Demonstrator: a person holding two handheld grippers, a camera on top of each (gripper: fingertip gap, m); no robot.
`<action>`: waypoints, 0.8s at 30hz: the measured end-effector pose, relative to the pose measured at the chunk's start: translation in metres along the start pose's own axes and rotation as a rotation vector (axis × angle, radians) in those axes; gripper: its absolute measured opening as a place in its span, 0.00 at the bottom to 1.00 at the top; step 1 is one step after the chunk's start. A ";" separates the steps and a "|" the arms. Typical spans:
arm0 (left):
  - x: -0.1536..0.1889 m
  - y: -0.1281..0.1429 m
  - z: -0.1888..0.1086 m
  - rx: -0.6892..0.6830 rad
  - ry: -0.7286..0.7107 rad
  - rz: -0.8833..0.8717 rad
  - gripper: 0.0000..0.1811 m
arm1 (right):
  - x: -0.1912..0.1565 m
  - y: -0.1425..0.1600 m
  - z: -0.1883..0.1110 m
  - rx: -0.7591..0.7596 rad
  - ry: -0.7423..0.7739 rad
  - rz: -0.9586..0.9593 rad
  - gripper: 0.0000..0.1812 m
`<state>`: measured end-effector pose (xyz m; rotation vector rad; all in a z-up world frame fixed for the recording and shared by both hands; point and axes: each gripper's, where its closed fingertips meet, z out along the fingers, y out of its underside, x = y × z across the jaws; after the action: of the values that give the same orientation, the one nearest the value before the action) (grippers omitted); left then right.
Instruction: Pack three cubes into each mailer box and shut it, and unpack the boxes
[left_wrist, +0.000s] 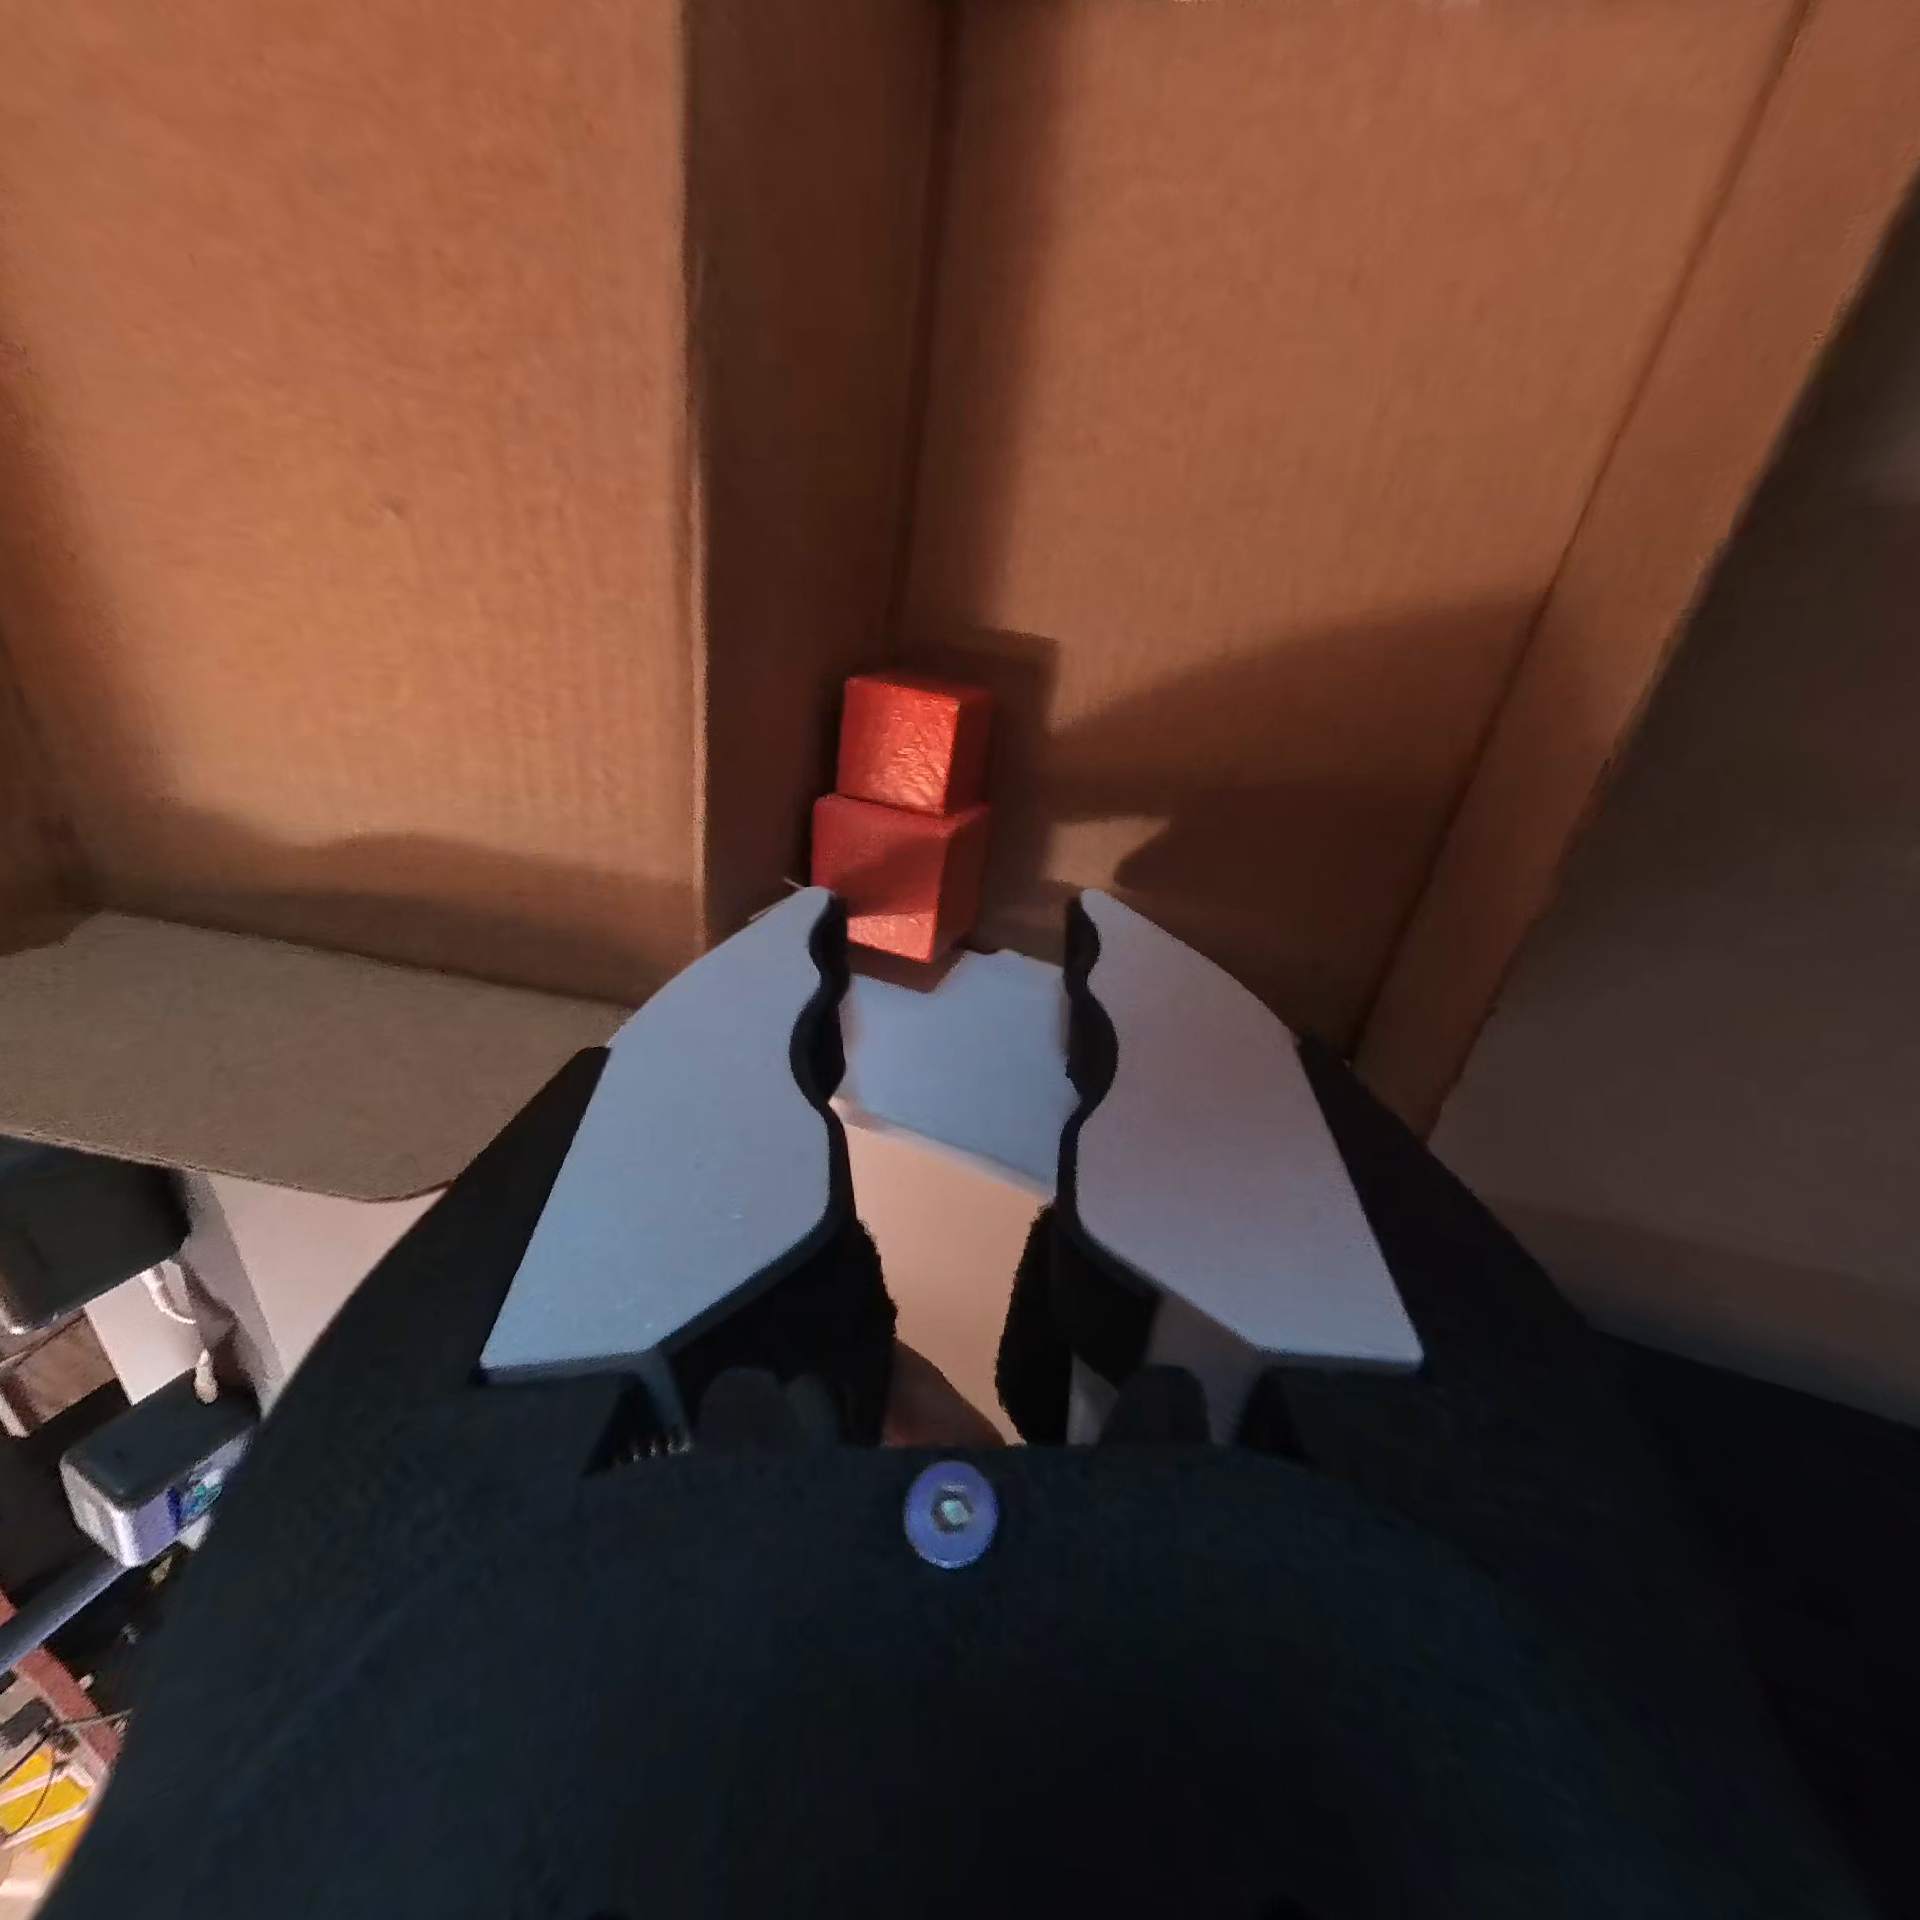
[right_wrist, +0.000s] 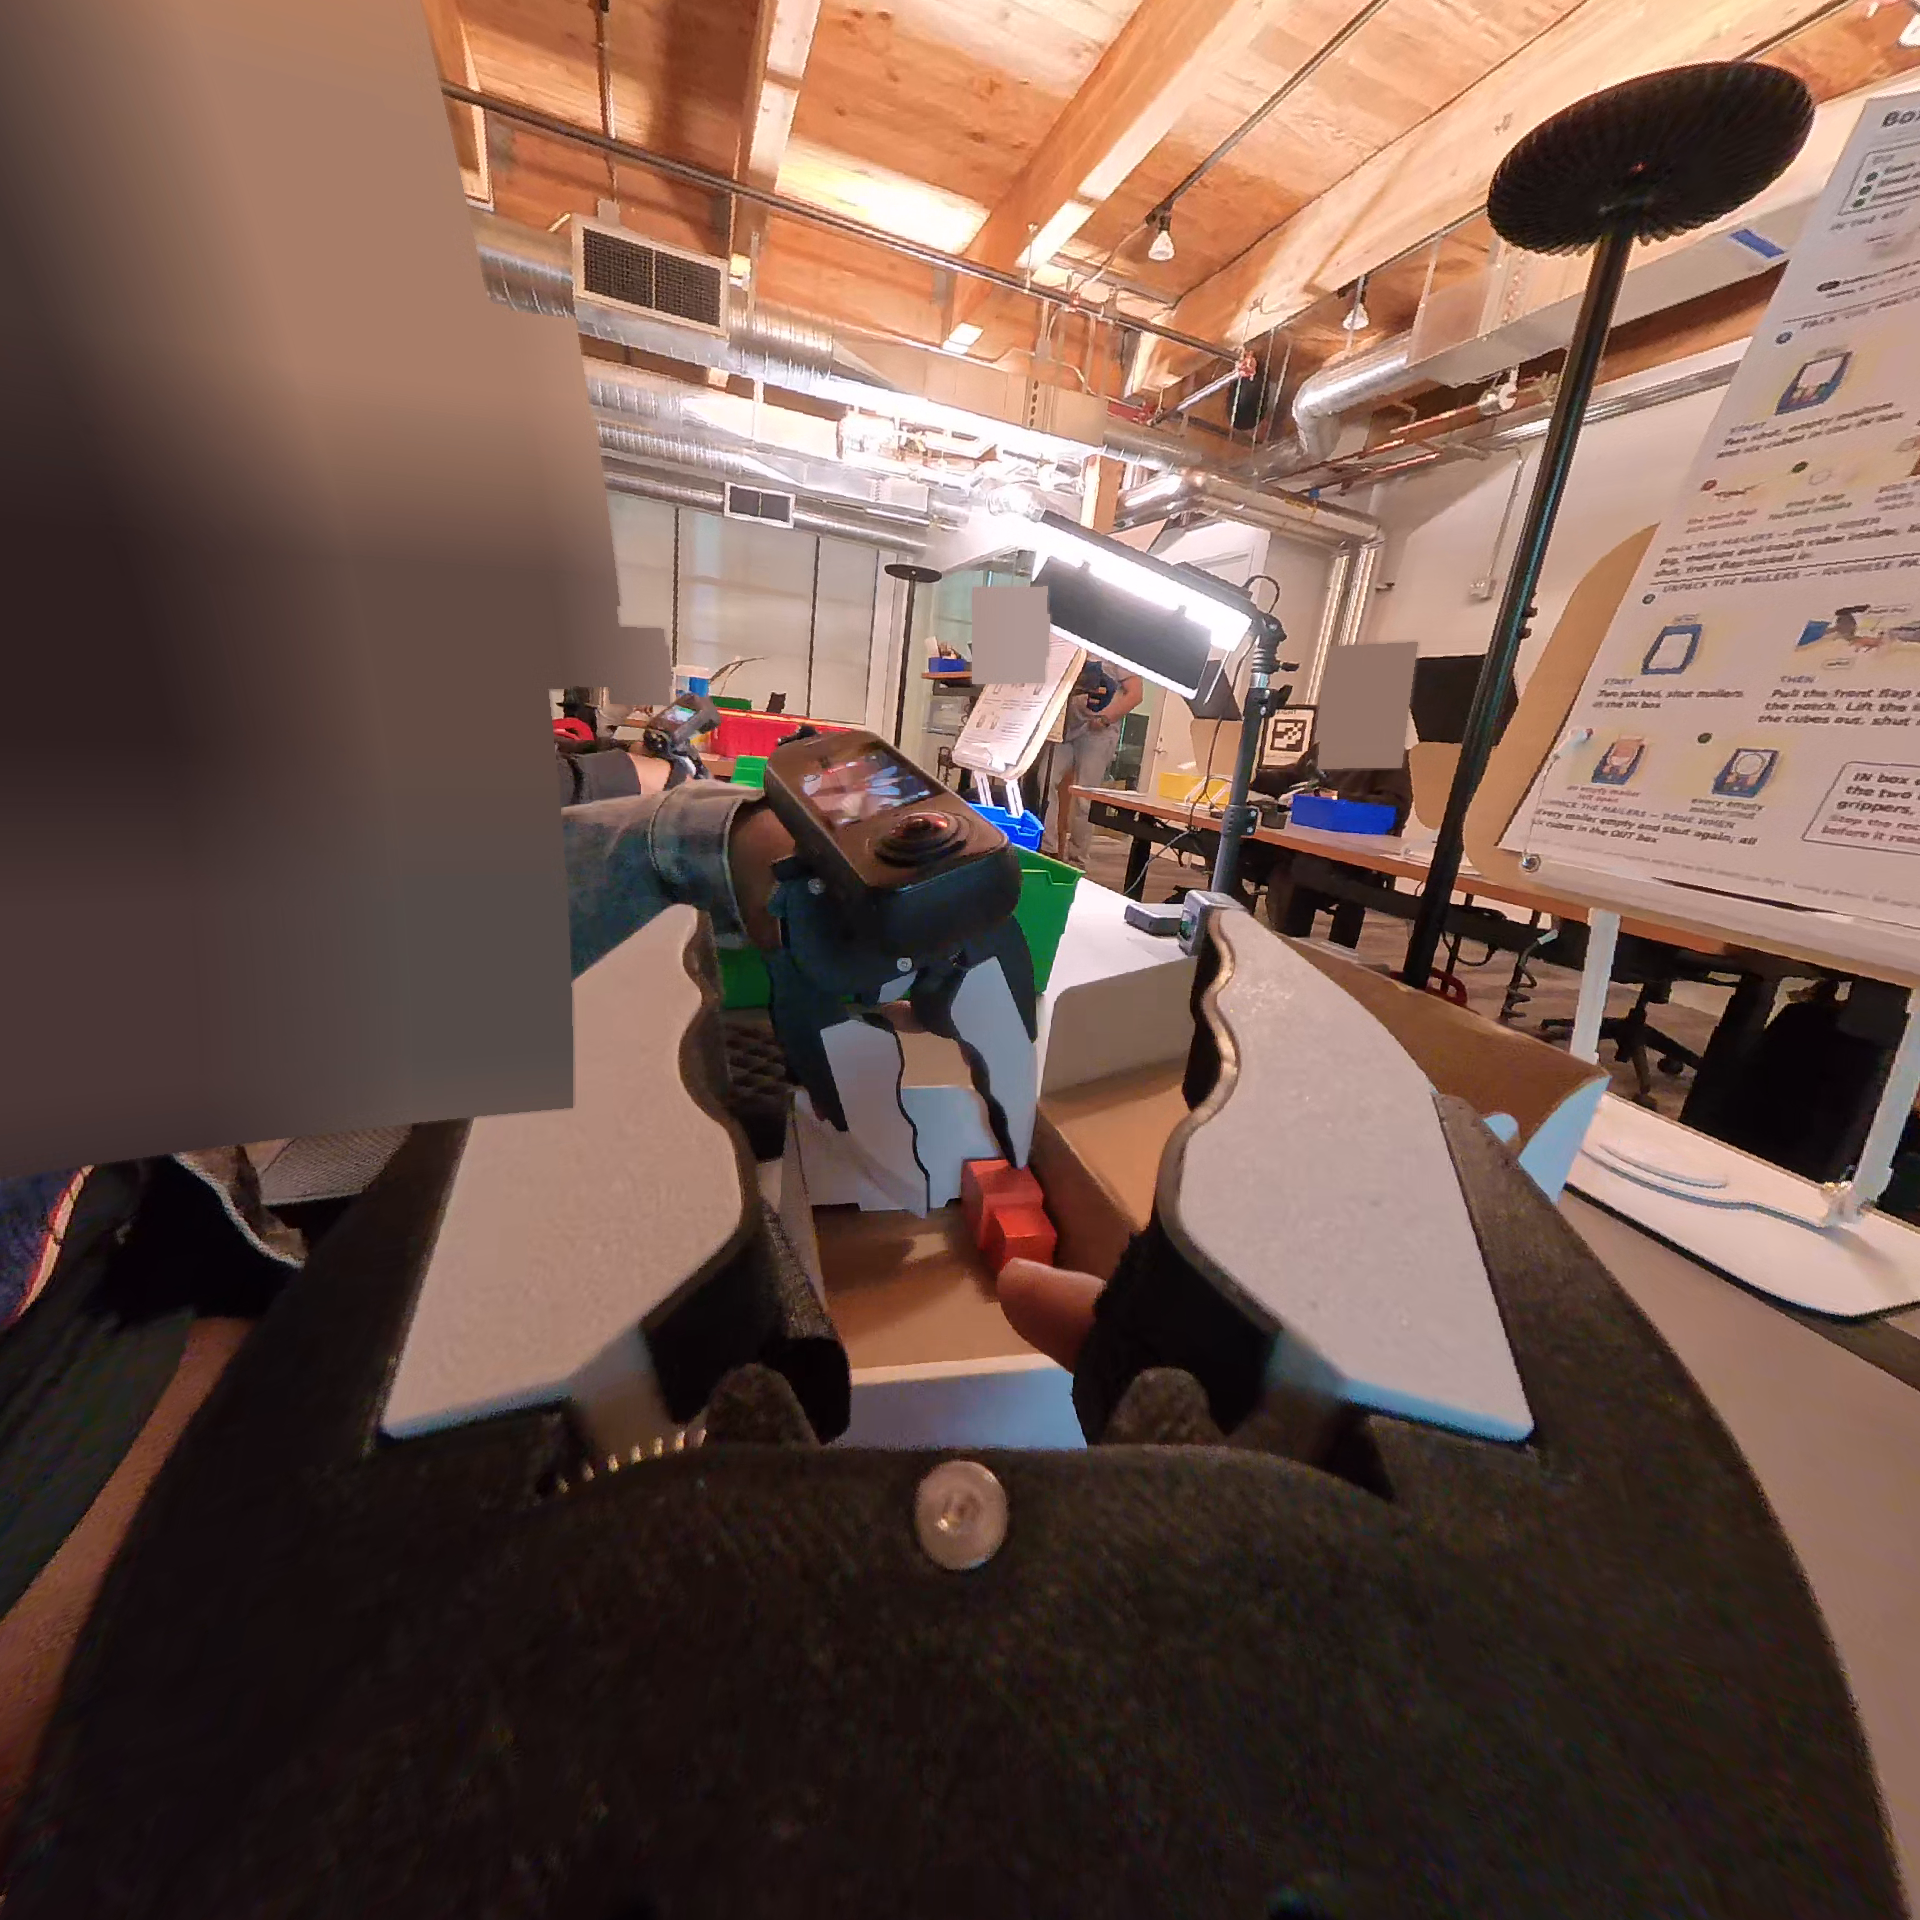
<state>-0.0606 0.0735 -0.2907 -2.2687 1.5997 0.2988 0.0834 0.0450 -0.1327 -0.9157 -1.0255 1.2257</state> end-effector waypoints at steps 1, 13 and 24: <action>0.002 0.001 0.000 -0.006 0.015 0.007 0.23 | 0.000 0.000 0.000 -0.003 -0.001 -0.002 0.49; -0.001 0.000 0.003 -0.059 -0.013 0.027 0.28 | -0.002 0.000 0.000 -0.002 -0.008 -0.003 0.48; 0.004 -0.003 -0.001 -0.022 0.033 0.074 0.19 | -0.003 0.003 0.001 -0.019 -0.014 -0.003 0.48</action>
<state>-0.0570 0.0708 -0.2907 -2.2447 1.7082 0.3009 0.0814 0.0427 -0.1359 -0.9213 -1.0511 1.2230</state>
